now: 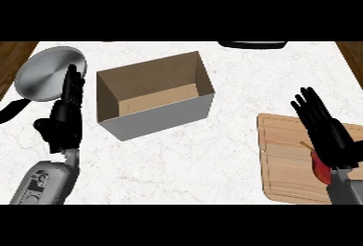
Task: Pick the pear from the cutting board and place it in the cardboard box
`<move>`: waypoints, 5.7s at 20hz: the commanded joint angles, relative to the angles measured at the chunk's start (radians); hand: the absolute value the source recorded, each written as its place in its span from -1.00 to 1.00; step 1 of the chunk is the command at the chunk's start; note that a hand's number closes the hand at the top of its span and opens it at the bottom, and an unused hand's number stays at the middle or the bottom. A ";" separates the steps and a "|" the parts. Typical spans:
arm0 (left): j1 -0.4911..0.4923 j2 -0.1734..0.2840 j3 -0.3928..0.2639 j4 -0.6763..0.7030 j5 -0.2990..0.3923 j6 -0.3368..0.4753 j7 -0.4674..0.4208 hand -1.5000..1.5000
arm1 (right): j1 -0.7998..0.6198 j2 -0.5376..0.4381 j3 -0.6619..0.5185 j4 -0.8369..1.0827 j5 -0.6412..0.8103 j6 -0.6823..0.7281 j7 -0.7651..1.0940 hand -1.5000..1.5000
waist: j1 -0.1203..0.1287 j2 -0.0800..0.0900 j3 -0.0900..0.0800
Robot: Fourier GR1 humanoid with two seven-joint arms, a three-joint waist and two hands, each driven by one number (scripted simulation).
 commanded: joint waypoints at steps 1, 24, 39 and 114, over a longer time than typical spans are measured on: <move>0.083 -0.016 -0.022 -0.016 -0.034 0.012 0.007 0.00 | -0.032 0.012 0.022 -0.054 0.027 0.013 0.012 -1.00 | -0.017 -0.011 0.021; 0.220 0.108 -0.046 -0.030 -0.034 -0.171 0.090 0.00 | -0.113 -0.534 -0.024 0.292 0.543 0.275 -0.456 -1.00 | -0.014 -0.010 0.021; 0.234 0.117 0.031 0.022 -0.013 -0.263 0.022 0.00 | -0.092 -0.562 0.178 0.074 0.846 0.418 -0.190 -1.00 | -0.024 -0.010 0.021; 0.157 -0.093 0.112 -0.075 -0.258 -0.436 0.104 0.00 | -0.811 -0.050 0.045 0.640 1.512 0.074 -0.715 1.00 | 0.137 0.039 0.025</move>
